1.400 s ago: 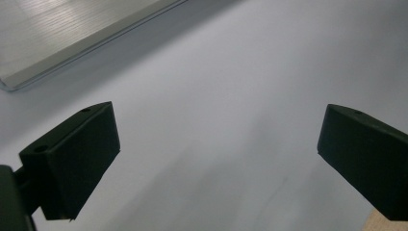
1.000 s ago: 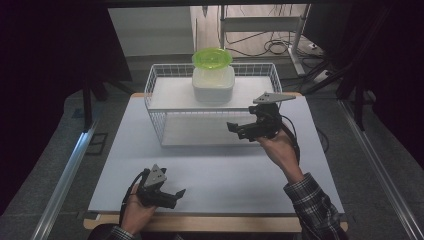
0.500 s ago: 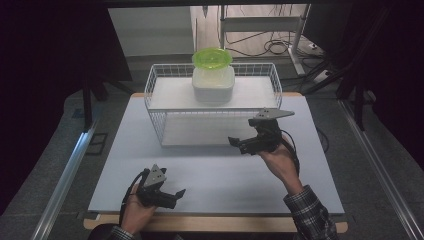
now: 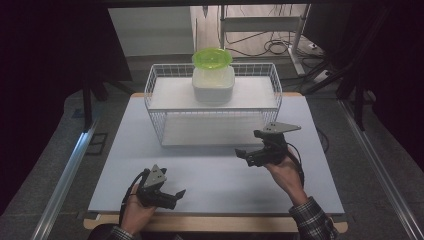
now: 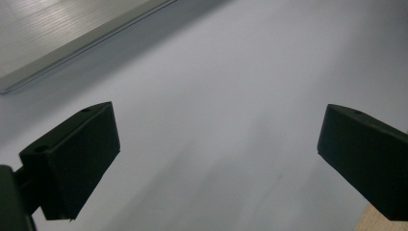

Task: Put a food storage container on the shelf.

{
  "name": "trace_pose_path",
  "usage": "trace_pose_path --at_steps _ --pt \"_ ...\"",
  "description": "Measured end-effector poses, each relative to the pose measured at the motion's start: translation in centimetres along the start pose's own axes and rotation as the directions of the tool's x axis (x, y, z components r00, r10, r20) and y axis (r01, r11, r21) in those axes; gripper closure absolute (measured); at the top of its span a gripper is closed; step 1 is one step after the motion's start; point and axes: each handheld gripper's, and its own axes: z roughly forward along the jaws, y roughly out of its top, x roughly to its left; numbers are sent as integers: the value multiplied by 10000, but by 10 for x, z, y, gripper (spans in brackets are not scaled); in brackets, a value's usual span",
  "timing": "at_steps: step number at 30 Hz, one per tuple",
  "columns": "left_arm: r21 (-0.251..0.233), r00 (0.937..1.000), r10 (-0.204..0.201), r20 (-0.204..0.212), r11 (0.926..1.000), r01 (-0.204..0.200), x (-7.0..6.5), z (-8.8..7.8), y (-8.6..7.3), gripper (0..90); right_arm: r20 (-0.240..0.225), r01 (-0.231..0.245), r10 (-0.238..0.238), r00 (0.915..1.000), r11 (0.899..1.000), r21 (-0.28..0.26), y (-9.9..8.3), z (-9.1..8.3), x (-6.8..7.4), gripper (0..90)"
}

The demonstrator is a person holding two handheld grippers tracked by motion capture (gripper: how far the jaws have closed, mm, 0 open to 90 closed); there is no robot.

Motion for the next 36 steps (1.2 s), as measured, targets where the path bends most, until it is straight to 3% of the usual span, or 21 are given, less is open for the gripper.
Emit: trace_pose_path --at_steps 8,14,27,36 --pt "-59 10000 -25 48 10000 25 1 -1 0 8 443 -192 186 9988 9997 144 -16 -5 -2 0" --pt "-100 10000 40 88 9999 -39 0 -1 0 12 853 -69 39 9963 9994 350 -27 -8 1 0" --pt "-63 9999 33 110 10000 -32 0 0 0 12 1169 -128 45 9931 9975 698 -50 -16 -1 0" --pt "45 9999 56 99 10000 -57 -1 1 0 12 1714 -260 106 9851 9958 880 -70 -22 -3 0"
